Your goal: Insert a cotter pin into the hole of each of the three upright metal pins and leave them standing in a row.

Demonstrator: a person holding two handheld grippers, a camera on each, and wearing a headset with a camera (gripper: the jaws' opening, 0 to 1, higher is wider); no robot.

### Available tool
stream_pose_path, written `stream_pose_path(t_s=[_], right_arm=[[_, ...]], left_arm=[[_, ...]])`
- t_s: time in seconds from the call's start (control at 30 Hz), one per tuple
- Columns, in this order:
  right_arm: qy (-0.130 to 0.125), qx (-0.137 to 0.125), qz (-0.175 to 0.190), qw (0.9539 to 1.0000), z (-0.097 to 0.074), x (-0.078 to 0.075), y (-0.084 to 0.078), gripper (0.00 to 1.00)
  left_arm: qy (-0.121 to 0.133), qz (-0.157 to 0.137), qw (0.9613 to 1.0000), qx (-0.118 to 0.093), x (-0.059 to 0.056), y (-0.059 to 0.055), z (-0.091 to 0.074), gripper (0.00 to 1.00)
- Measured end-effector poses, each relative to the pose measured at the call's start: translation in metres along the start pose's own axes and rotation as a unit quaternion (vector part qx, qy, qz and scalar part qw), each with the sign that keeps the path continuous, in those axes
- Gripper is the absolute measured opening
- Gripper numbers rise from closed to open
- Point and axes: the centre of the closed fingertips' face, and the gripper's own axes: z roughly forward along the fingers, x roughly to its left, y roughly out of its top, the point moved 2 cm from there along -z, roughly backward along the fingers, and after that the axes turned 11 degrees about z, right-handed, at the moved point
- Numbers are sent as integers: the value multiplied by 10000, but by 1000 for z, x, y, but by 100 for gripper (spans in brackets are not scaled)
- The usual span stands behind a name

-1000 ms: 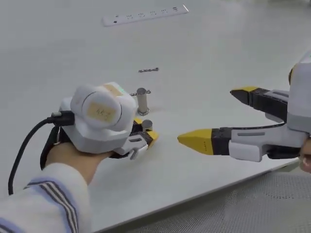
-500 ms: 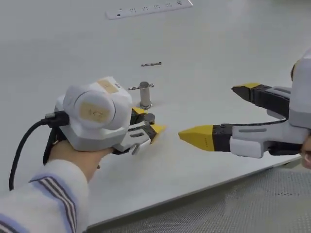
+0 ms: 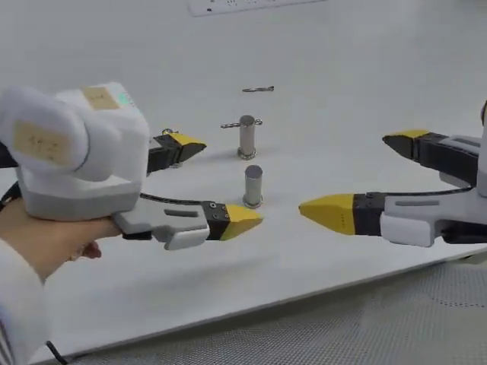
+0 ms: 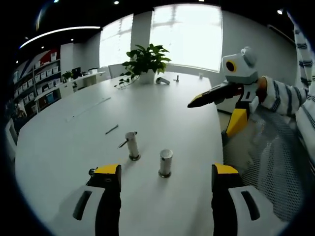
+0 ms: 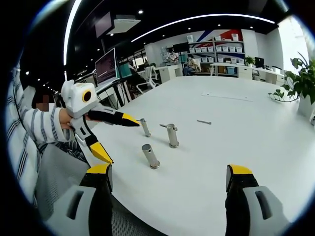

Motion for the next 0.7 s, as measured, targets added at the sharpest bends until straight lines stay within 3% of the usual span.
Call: stream_pose_path(t_s=[0.1,0.2,0.27,0.33,0.43,0.7], right_arm=[[0,33,-3,10000,0,-1,0,95],[3,94,-13,10000,-2,-2,1,94],[-6,131,-22,9999,-4,-4,1,94],[-16,169,-40,9998,-7,-5,1,94],[-41,221,-80,9997,-10,-8,2,94],[-64,394,-337,9986,-13,-18,15,94]], left_arm=[[95,-246,9994,-213,0,-1,-8,89],[187,-411,9988,-193,0,-9,-16,98],[303,-440,9984,-180,1,-13,-20,99],[540,-747,9957,-131,4,-19,-25,99],[622,-906,9937,-235,4,-24,-31,99],[1066,-1028,9889,-84,10,-38,-49,99]])
